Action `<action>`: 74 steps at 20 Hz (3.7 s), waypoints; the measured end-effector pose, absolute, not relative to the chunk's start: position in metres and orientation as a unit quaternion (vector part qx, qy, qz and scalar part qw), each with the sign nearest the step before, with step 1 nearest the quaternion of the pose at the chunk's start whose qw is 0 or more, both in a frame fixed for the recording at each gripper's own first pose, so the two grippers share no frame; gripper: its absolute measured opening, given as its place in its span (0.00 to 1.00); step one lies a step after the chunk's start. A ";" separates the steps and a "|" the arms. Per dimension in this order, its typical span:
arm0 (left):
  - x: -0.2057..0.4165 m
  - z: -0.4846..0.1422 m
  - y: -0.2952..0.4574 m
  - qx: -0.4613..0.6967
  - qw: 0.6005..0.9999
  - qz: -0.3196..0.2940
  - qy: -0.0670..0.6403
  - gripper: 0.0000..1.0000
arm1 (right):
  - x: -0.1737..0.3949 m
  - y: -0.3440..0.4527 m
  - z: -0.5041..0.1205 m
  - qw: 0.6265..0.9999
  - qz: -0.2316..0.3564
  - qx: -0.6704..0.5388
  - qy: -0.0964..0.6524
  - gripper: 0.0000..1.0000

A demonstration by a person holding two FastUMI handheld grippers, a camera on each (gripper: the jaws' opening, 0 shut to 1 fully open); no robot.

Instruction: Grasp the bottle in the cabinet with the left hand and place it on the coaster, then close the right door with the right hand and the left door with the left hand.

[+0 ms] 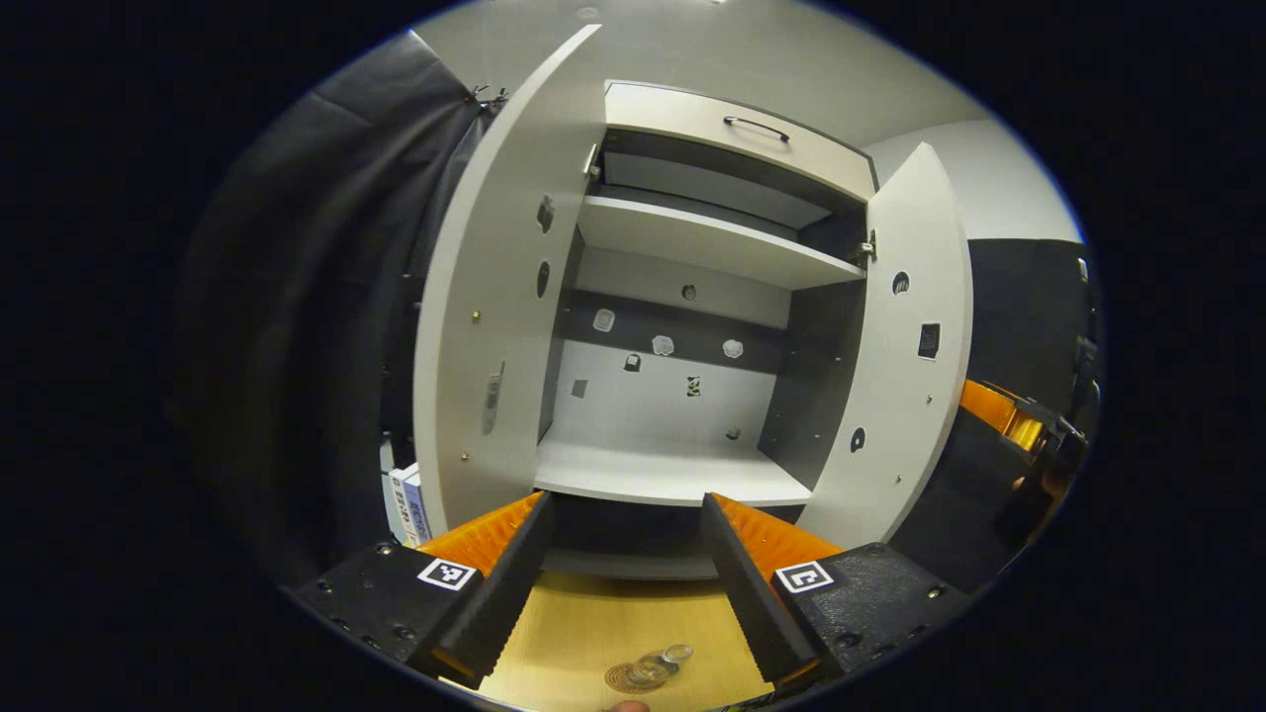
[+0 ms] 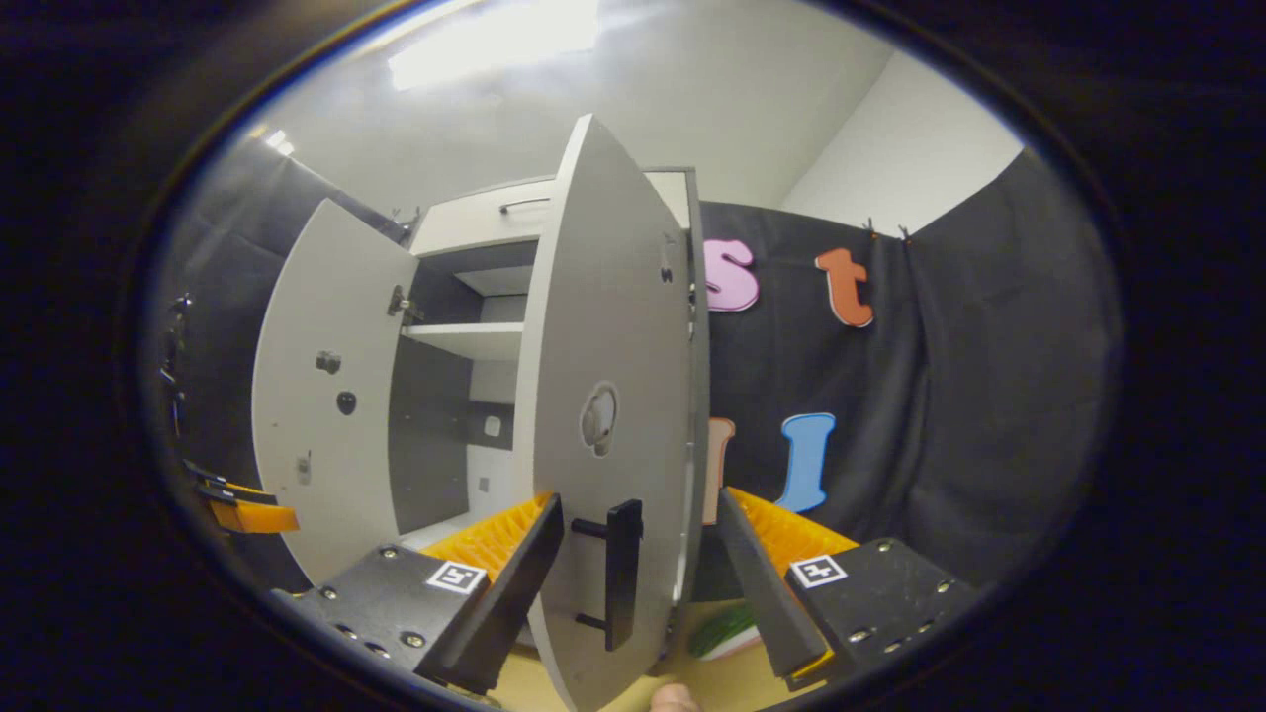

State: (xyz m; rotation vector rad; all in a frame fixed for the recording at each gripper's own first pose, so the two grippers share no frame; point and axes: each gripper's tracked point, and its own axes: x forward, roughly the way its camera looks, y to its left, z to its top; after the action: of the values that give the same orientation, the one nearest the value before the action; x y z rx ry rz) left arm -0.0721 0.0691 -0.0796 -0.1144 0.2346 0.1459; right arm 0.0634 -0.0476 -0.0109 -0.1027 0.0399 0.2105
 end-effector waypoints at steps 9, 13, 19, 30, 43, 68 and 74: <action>-0.107 -0.077 0.121 -0.074 0.978 0.158 0.112 0.94 | 0.092 -0.017 -0.032 0.987 0.150 -0.025 0.044 0.93; -0.114 -0.077 0.130 -0.069 0.976 0.174 0.111 0.94 | 0.099 -0.011 -0.037 0.985 0.165 -0.005 0.056 0.98; -0.129 -0.076 0.147 -0.066 0.972 0.199 0.108 0.94 | 0.112 0.015 -0.043 0.985 0.166 -0.015 0.048 0.98; -0.171 -0.069 0.195 -0.063 0.955 0.271 0.101 0.89 | 0.146 0.053 -0.063 0.986 0.155 0.004 0.065 0.98; -0.186 -0.062 0.233 -0.054 0.942 0.318 0.090 0.89 | 0.185 0.086 -0.080 0.989 0.127 0.022 0.072 0.99; -0.162 -0.071 0.264 -0.046 0.940 0.323 0.099 0.95 | 0.226 0.100 -0.092 0.997 0.064 -0.015 0.049 0.99; -0.148 -0.067 0.263 -0.045 0.945 0.310 0.091 0.95 | 0.231 0.101 -0.094 0.997 0.053 -0.024 0.046 0.98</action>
State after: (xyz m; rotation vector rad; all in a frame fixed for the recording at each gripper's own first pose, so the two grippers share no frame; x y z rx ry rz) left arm -0.1481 0.2634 -0.0666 -0.0921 0.1862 0.6323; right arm 0.2313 0.1007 -0.0944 -0.0486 0.0930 0.1066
